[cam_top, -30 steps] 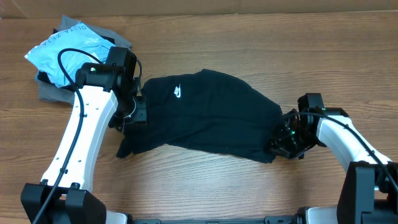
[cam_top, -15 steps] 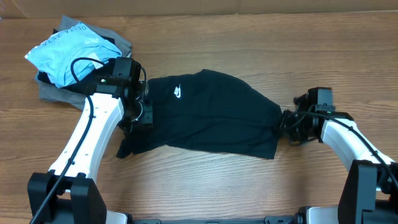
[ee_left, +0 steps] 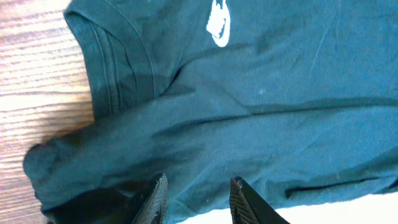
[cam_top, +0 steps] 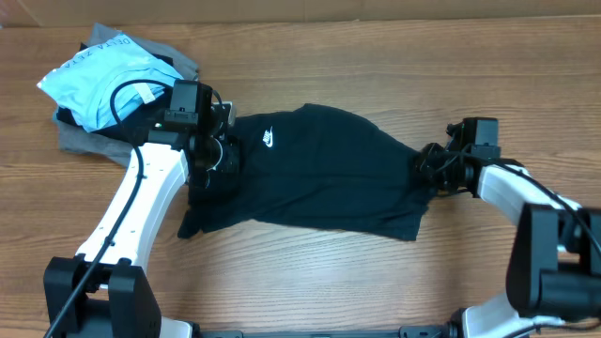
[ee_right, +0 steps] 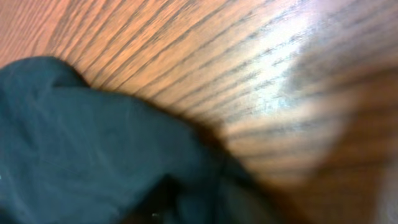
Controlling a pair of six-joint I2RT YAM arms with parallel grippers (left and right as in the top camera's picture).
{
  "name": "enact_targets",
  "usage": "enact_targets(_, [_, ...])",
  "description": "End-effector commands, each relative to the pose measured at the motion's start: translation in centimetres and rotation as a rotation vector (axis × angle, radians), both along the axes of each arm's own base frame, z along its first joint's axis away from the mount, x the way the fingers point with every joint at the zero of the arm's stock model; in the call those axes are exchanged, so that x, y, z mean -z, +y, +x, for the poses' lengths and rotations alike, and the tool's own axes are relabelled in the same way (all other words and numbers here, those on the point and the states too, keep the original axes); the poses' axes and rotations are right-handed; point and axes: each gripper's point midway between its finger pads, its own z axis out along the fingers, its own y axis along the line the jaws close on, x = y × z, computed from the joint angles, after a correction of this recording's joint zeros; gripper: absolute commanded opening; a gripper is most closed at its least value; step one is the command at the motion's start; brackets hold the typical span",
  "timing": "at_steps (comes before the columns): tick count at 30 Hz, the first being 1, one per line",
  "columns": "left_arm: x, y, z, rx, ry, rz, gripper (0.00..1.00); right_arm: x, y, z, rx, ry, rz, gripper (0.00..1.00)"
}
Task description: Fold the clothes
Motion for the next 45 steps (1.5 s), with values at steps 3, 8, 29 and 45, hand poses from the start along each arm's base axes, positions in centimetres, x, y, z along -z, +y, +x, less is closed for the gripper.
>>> enact_targets(3, [0.4, -0.4, -0.6, 0.030, 0.018, -0.015, 0.36, 1.8, 0.6, 1.5, -0.012, -0.052, 0.020, 0.04])
enact_targets(8, [0.2, -0.3, -0.1, 0.030, -0.004, -0.011, 0.39, -6.4, -1.0, 9.8, 0.009, -0.380, 0.090, 0.04])
enact_targets(29, [6.1, -1.2, -7.3, 0.116, 0.215, 0.023, 0.62, -9.4, -5.7, 4.5, 0.019, -0.039, 0.161, 0.78])
enact_targets(45, [9.2, 4.6, -2.1, -0.184, -0.028, 0.201, 0.04, -8.0, -4.5, 0.1, -0.071, 0.119, 0.162, 0.76])
